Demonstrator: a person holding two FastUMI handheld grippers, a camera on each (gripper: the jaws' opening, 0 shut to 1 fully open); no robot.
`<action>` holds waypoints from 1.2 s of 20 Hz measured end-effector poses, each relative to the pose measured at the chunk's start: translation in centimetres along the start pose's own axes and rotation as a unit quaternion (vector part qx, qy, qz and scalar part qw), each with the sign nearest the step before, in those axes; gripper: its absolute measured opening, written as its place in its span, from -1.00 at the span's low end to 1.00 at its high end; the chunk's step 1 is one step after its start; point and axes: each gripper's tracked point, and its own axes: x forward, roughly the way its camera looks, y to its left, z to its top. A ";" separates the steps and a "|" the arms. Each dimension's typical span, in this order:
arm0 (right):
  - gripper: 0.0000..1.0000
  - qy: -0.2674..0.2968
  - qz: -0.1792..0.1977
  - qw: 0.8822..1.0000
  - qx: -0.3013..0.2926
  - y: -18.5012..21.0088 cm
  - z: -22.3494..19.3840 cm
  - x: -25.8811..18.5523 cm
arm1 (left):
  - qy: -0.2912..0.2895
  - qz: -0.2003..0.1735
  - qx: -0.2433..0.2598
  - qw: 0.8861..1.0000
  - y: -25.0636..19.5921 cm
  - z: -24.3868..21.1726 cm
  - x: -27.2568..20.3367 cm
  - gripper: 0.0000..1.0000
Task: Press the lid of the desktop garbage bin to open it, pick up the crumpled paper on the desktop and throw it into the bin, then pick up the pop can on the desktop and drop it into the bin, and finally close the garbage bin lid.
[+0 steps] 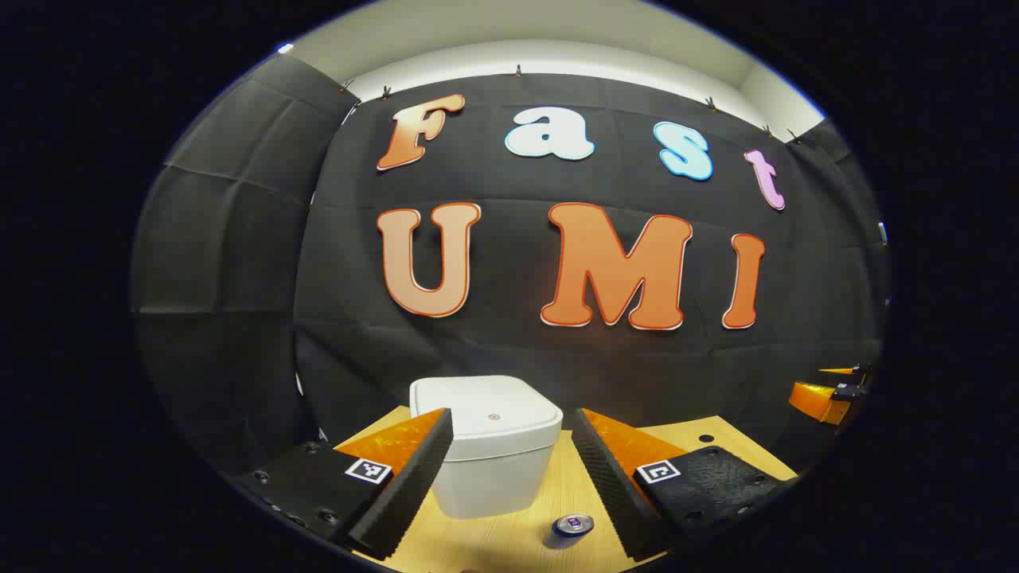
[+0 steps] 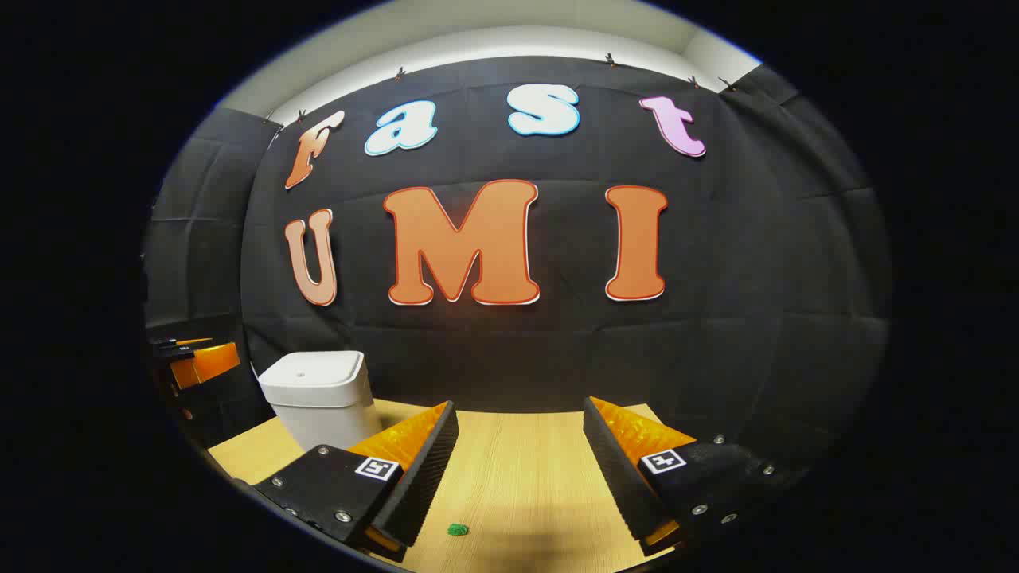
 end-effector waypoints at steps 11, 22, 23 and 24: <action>0.89 -0.018 -0.052 0.998 -0.005 -0.1 1.6 -0.1 | 0.007 -0.064 0.008 0.998 -0.8 0.0 3.7 0.87; 0.89 -0.016 -0.052 0.998 -0.006 1.6 1.6 -0.3 | 0.001 -0.093 0.014 0.996 -1.9 0.0 4.1 0.87; 0.88 -0.017 -0.052 0.998 -0.005 1.6 1.7 -0.2 | 0.002 -0.095 0.012 0.995 -2.0 0.2 4.0 0.88; 0.89 -0.016 -0.052 0.998 -0.005 1.6 1.7 -0.3 | 0.000 -0.095 0.009 0.995 -1.8 0.2 4.1 0.88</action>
